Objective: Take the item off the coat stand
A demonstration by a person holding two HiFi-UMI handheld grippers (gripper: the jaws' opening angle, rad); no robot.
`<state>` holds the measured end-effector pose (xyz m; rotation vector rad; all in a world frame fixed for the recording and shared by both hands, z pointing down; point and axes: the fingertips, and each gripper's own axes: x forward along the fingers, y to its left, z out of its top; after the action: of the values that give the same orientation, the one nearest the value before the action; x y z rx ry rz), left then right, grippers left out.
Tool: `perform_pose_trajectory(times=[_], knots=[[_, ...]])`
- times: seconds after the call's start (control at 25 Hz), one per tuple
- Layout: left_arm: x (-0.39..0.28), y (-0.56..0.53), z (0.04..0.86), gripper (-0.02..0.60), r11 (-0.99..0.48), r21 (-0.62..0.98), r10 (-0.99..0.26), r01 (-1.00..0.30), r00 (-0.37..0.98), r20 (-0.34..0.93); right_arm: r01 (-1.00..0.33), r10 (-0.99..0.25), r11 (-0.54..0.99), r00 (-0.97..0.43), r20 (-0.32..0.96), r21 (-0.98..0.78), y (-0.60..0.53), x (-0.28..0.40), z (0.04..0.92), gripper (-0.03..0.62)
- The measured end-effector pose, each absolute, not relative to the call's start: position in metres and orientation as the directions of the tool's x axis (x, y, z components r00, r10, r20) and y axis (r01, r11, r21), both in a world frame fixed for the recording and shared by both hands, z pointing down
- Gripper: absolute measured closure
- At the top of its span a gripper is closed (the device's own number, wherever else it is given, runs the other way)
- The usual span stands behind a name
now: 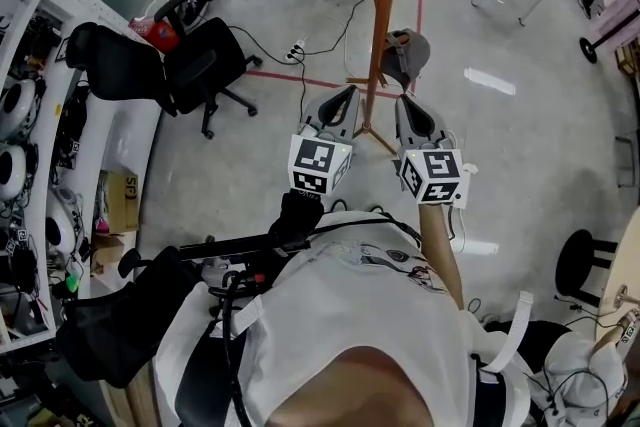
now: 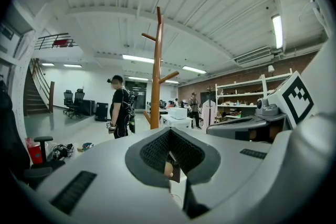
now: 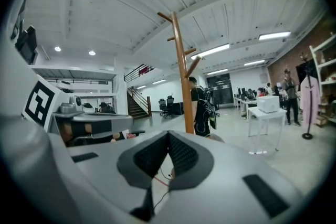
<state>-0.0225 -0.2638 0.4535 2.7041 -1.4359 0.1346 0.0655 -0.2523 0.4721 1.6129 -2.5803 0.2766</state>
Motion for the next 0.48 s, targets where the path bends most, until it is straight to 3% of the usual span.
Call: perform_pose_trajectory(times=[0.48], knots=[[-0.018,-0.289,0.46,0.578,-0.529,0.035,-0.839,-0.848,0.529,0.128,-0.906,-0.873,0.407,-0.423,0.242,-0.112,-0.313,0.099,0.506,0.589]])
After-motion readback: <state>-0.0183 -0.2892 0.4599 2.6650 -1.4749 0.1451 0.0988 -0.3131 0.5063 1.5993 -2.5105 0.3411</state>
